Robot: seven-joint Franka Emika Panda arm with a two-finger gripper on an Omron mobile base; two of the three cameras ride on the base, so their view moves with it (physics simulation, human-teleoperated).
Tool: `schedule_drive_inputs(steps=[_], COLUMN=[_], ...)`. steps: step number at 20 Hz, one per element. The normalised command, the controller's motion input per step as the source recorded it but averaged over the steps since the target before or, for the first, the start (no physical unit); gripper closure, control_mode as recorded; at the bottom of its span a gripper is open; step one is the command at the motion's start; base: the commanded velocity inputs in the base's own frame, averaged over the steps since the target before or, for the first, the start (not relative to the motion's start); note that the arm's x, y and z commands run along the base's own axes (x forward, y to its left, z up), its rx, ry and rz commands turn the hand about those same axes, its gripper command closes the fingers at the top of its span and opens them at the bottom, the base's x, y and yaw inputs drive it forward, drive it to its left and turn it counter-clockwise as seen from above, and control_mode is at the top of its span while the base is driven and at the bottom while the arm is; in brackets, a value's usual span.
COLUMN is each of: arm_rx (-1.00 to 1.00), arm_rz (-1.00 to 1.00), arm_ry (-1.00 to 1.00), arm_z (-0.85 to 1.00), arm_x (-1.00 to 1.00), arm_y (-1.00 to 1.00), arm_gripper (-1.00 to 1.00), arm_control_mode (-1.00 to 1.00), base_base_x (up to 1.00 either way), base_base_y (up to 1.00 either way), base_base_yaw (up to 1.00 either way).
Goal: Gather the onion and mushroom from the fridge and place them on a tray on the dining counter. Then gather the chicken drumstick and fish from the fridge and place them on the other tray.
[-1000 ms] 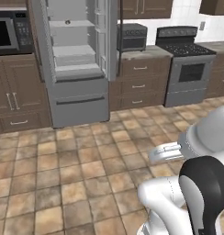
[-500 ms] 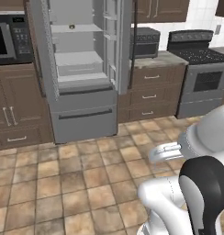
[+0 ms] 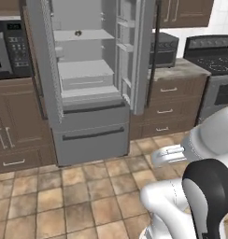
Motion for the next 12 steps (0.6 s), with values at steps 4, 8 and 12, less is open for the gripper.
schedule_drive_inputs(steps=[4, 8, 12], arm_rx=[0.00, 0.00, 0.00], arm_rz=[0.00, 0.00, 0.00], arm_ry=[0.00, 0.00, 0.00], arm_z=[0.00, 0.00, 0.00], arm_x=[0.00, 0.00, 0.00], arm_y=[0.00, 0.00, 0.00], arm_gripper=[-1.00, -1.00, -1.00], arm_control_mode=[1.00, 1.00, 1.00], base_base_x=[1.00, 1.00, 1.00], base_base_y=[0.04, 0.03, 0.01], base_base_yaw=[0.02, 0.02, 0.04])
